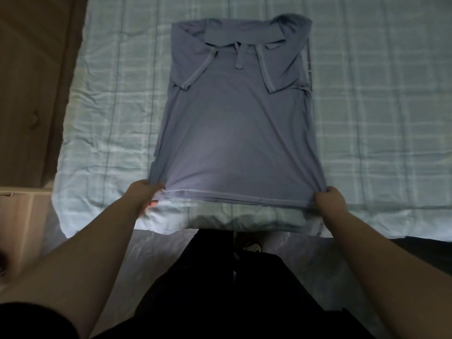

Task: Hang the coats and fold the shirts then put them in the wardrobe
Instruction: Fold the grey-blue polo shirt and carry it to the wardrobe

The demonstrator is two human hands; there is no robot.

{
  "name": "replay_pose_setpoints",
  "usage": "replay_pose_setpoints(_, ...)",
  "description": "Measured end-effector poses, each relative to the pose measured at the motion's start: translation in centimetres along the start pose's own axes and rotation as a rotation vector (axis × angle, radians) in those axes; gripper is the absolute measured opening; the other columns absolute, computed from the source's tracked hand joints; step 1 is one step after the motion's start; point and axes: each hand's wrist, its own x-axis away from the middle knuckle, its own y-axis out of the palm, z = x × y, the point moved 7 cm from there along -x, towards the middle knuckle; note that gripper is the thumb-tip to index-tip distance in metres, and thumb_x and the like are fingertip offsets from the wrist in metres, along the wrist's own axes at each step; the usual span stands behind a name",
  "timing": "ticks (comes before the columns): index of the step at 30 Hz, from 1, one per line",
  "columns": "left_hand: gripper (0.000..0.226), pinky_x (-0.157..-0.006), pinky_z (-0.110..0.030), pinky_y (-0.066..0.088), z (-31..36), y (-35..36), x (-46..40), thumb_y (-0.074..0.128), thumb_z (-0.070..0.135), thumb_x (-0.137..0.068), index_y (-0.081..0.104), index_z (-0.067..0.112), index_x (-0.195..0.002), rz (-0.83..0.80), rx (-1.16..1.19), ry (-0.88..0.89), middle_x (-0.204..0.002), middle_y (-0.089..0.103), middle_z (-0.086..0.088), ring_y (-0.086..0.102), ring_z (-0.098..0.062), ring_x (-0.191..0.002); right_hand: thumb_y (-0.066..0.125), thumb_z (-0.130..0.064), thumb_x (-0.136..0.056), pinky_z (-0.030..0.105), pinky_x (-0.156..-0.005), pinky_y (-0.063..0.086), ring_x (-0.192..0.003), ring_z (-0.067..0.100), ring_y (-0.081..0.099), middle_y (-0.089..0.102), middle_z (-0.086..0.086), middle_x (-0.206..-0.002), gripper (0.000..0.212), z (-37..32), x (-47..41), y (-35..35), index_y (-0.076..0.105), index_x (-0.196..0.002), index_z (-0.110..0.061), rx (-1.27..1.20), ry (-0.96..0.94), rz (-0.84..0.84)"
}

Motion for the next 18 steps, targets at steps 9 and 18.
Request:
replay_pose_setpoints(9,0.036,-0.070,-0.033,0.060,-2.5,-3.3,6.3,0.063,0.005,-0.093,0.051,-0.009,-0.124,-0.140,0.348,0.006,-0.106,0.065,-0.021,0.067,-0.027,-0.095,0.056,-0.008,-0.096,0.038,-0.068,0.054,-0.073,0.027,0.058,0.057,0.017,-0.089,0.003,1.9,4.3,-4.8,0.057,-0.093,-0.007,-0.406,0.047,-0.128)
replay_pose_setpoints(18,0.033,-0.102,-0.045,0.048,-4.8,-3.7,13.0,0.052,-0.006,-0.096,0.046,-0.014,-0.127,-0.210,0.468,-0.049,-0.087,0.072,-0.017,0.071,-0.016,-0.070,0.049,-0.001,-0.098,0.026,-0.050,0.053,-0.067,0.023,0.058,0.059,0.015,-0.084,0.010,4.5,8.8,-8.4,0.058,-0.097,-0.006,-0.520,0.254,-0.152)
